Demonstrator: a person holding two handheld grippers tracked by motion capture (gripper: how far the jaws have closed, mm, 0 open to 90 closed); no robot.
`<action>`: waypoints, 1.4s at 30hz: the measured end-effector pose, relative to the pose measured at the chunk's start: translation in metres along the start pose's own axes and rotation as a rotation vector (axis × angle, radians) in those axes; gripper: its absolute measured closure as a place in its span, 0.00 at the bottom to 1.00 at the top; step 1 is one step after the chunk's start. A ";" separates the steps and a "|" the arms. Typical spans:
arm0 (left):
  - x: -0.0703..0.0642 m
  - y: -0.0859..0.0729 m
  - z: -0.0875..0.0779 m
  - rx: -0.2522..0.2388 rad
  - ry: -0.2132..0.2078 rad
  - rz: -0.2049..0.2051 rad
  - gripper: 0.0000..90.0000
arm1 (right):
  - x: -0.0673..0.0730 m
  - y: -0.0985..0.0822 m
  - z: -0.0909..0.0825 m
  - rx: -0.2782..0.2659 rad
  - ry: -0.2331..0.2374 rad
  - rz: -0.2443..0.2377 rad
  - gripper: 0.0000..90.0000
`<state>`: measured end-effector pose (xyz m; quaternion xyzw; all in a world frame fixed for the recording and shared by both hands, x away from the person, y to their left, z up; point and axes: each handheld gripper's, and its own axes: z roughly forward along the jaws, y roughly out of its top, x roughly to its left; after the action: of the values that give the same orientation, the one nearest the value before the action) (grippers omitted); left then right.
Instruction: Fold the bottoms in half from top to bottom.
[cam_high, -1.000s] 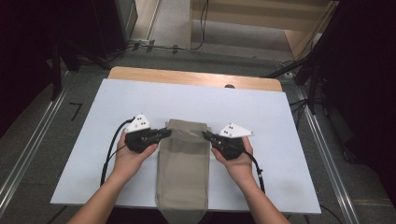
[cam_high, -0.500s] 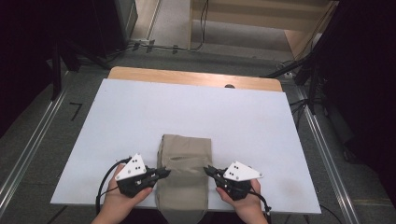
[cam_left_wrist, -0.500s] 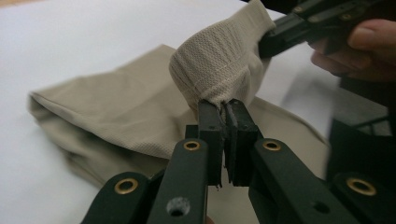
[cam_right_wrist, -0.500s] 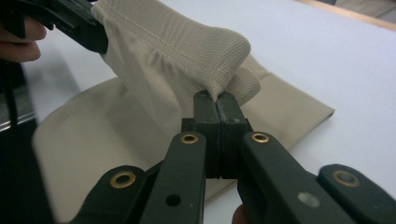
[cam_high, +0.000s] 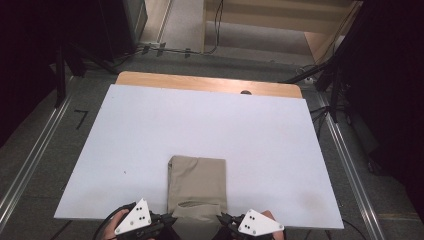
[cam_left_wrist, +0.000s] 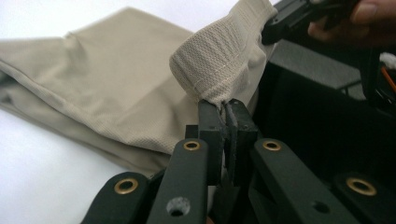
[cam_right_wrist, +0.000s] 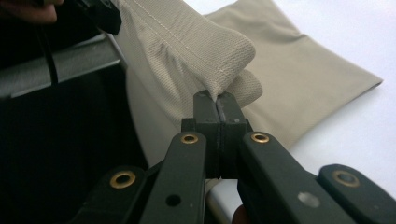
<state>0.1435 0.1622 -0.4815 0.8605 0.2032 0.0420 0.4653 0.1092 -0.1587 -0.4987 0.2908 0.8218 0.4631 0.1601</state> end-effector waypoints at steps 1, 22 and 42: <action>-0.002 -0.002 0.000 0.011 -0.012 0.001 0.97 | 0.003 -0.001 -0.001 0.006 -0.003 -0.008 0.97; 0.107 0.028 0.019 0.013 0.156 -0.203 0.93 | -0.068 0.024 0.015 0.006 -0.061 0.177 0.29; 0.153 0.038 0.033 -0.067 0.234 -0.338 0.63 | -0.131 0.033 0.077 0.154 -0.188 0.249 0.40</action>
<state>0.3041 0.1769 -0.4870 0.7875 0.3958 0.0698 0.4672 0.2632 -0.1760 -0.5112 0.4436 0.7938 0.3860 0.1548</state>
